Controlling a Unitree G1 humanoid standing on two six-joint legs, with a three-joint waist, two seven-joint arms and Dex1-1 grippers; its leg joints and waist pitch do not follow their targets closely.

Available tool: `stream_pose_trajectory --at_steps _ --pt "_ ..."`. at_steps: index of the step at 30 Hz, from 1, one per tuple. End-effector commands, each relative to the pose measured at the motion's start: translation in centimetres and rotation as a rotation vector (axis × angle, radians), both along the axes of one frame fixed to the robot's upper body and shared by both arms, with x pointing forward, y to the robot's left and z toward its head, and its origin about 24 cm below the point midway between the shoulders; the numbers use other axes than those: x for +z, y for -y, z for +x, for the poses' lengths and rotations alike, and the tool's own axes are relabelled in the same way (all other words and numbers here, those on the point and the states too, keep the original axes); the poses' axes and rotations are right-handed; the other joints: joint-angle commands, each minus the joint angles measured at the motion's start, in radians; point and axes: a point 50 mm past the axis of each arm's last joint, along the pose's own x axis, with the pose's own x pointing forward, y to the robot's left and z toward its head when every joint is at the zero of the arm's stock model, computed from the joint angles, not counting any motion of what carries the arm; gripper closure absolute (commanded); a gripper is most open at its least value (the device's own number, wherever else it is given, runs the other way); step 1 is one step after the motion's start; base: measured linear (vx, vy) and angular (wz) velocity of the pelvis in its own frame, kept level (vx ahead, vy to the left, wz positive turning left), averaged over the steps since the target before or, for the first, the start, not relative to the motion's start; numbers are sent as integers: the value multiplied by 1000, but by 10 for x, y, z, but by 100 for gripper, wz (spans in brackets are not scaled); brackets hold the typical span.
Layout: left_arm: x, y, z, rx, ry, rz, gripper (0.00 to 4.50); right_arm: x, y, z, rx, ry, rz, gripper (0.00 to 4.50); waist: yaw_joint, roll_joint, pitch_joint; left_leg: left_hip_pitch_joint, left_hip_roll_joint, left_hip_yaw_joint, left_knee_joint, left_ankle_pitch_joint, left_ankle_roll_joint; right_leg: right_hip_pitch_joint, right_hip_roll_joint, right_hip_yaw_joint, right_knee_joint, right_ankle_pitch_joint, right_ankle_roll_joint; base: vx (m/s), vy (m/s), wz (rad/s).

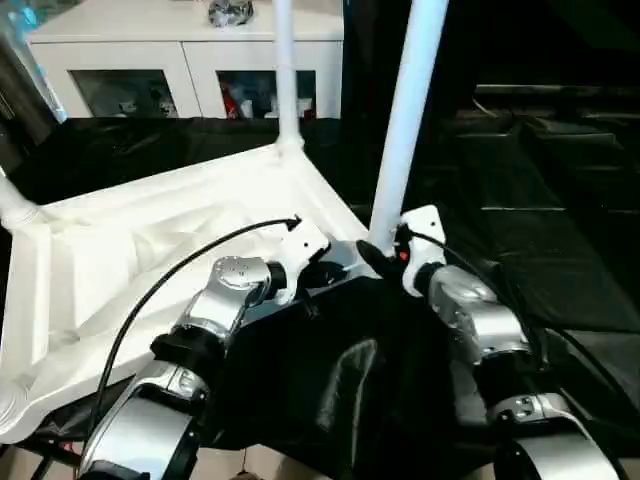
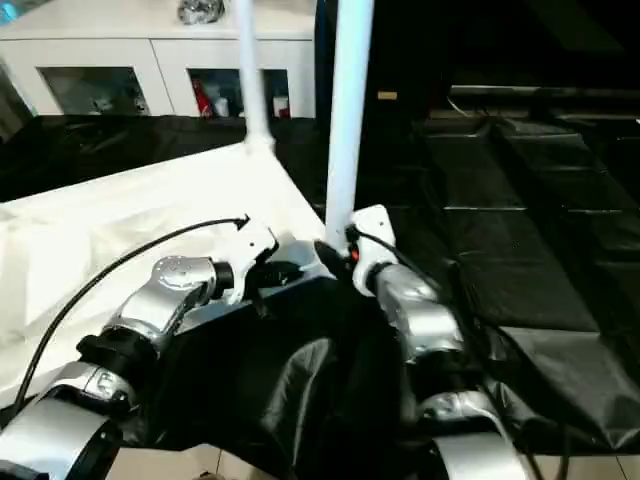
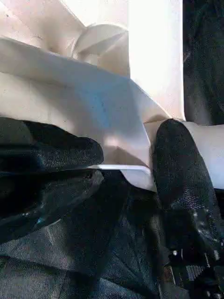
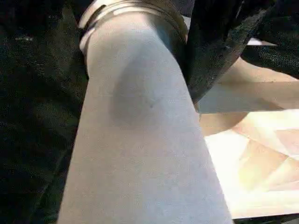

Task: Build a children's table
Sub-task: Rotate leg to tighten

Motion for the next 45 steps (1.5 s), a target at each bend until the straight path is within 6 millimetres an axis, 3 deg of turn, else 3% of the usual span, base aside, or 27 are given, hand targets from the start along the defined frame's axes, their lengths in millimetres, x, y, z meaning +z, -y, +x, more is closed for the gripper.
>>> stream_pose_trajectory --at_steps 1,5,6,9,12,18,24,31,34,38,45 --pt "25 28 0 -104 98 -99 450 -15 -45 -19 240 -92 75 116 4 -11 -66 3 18 -4 -63 -230 51 53 -58 38 -77 -242 -203 0 0 0" --pt "22 23 -5 -175 77 -97 450 -12 -39 -24 329 -86 91 95 8 -12 -67 1 20 -3 -62 -213 69 58 -60 39 -76 -231 -208 0 0 0" --pt "22 20 -7 -189 69 -93 450 -12 -35 -25 352 -83 71 69 8 -8 -67 2 22 -4 -63 -208 71 57 -60 38 -74 -222 -213 0 0 0" --pt "20 13 -11 -246 44 -82 450 -12 -22 -27 408 -66 3 57 8 -7 -66 3 23 -2 -62 -216 69 55 -58 37 -75 -218 -224 0 0 0" --pt "17 3 -17 -314 13 -55 450 -7 -4 -36 532 -72 -9 57 15 -9 -65 5 25 -1 -62 -230 72 58 -56 37 -72 -209 -229 0 0 0" --pt "16 -8 -22 -387 -23 -24 450 -2 13 -46 648 -96 -12 57 33 -9 -66 6 29 0 -61 -216 79 56 -59 38 -71 -208 -231 0 0 0" --pt "17 -20 -24 -429 -45 2 450 1 23 -52 713 -121 -10 57 34 -9 -62 8 29 -1 -65 -248 62 51 -58 38 -75 -263 -221 0 0 0" --pt "16 -23 -28 -447 -66 0 450 1 21 -57 743 -147 14 116 37 -11 -66 5 28 -1 -63 -216 65 54 -58 38 -70 -227 -222 0 0 0" --pt "15 -20 -26 -411 -51 -4 450 -2 18 -55 710 -142 6 136 38 -11 -65 6 28 -1 -63 -213 62 52 -59 38 -71 -233 -221 0 0 0" --pt "15 -17 -21 -343 -26 -5 450 -7 15 -48 610 -136 -20 172 36 -9 -62 9 27 -3 -66 -255 39 49 -61 38 -79 -307 -203 0 0 0" --pt "19 -2 -3 -156 20 -29 450 -26 3 -28 262 -190 -72 193 16 -11 -56 11 22 -8 -71 -307 10 43 -60 37 -91 -415 -159 0 0 0"
